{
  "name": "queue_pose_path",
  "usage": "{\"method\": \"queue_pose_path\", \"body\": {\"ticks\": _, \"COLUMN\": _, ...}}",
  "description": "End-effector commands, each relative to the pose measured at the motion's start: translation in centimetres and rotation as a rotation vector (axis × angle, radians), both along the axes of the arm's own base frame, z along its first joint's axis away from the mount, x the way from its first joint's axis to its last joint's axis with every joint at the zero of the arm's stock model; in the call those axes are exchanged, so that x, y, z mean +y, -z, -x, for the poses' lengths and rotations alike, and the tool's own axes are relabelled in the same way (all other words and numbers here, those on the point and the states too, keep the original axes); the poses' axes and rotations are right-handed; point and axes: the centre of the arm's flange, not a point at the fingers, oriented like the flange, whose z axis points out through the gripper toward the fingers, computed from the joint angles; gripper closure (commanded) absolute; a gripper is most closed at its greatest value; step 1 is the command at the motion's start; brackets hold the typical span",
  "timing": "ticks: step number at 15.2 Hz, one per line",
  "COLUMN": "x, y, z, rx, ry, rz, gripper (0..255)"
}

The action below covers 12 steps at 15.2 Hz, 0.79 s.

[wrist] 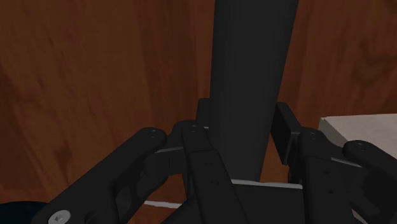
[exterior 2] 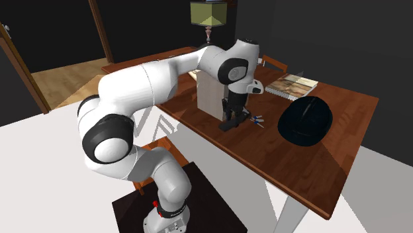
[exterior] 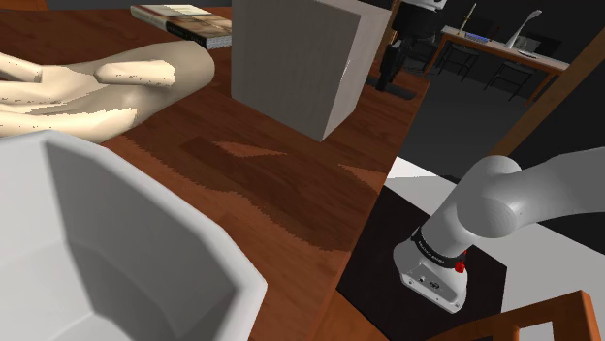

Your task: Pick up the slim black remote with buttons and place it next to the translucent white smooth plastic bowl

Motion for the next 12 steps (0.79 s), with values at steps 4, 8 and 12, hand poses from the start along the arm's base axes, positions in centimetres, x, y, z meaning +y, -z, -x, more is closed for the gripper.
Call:
{"method": "queue_pose_path", "body": {"ticks": 4, "x": 0.1, "y": -2.6, "z": 0.0, "rx": 0.0, "ry": 0.0, "rz": 0.0, "gripper": 255}}
{"method": "queue_pose_path", "body": {"ticks": 8, "x": 0.1, "y": -4.7, "z": 0.0, "rx": 0.0, "ry": 0.0, "rz": 0.0, "gripper": 255}}
{"method": "queue_pose_path", "body": {"ticks": 12, "x": 0.1, "y": -6.8, "z": 0.0, "rx": 0.0, "ry": 0.0, "rz": 0.0, "gripper": 255}}
